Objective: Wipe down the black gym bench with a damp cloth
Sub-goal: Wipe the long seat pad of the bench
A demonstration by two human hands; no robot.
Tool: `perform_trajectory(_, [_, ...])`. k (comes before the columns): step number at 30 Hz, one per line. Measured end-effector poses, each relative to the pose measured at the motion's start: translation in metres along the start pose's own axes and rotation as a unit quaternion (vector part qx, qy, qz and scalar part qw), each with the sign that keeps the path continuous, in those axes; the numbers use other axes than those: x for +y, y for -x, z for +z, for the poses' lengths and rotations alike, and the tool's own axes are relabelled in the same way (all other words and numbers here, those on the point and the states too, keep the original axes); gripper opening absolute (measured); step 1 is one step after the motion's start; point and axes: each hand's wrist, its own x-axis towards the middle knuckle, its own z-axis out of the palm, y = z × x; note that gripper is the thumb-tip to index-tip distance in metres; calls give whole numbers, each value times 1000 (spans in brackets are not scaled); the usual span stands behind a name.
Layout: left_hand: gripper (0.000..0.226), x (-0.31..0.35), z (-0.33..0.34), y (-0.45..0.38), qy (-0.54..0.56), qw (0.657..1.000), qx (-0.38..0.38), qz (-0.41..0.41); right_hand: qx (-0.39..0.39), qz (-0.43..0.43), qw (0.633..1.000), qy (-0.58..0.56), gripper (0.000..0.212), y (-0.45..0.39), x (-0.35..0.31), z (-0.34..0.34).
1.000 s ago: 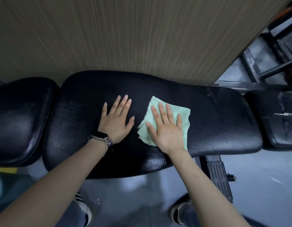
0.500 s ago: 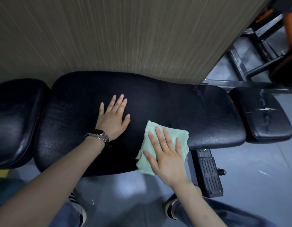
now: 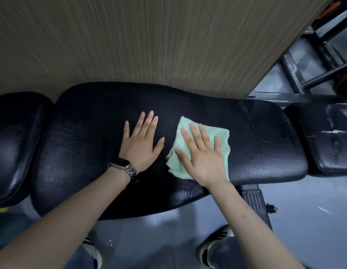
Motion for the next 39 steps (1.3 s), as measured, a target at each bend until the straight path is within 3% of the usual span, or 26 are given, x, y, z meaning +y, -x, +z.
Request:
perform_trajectory(4, [75, -2, 3, -1, -2, 1000, 1, 4, -11, 14, 1000, 3, 71, -46, 9, -6])
perform_trajectory(9, [71, -2, 5, -1, 2, 1000, 11, 7, -21, 41, 999, -7, 60, -95, 17, -8])
perform_trajectory(17, [69, -3, 6, -1, -1, 1000, 19, 10, -27, 54, 998, -20, 60, -125, 21, -11])
perform_trajectory(26, [70, -1, 4, 0, -10, 1000, 10, 6, -21, 46, 999, -14, 62, -92, 18, -11])
perform_trajectory(32, [72, 0, 3, 1, -12, 1000, 8, 4, -22, 34, 999, -1, 75, -45, 18, -11])
perform_trajectory(39, [76, 2, 0, 1, -19, 1000, 1, -1, 20, 27, 999, 8, 66, 16, 18, -3])
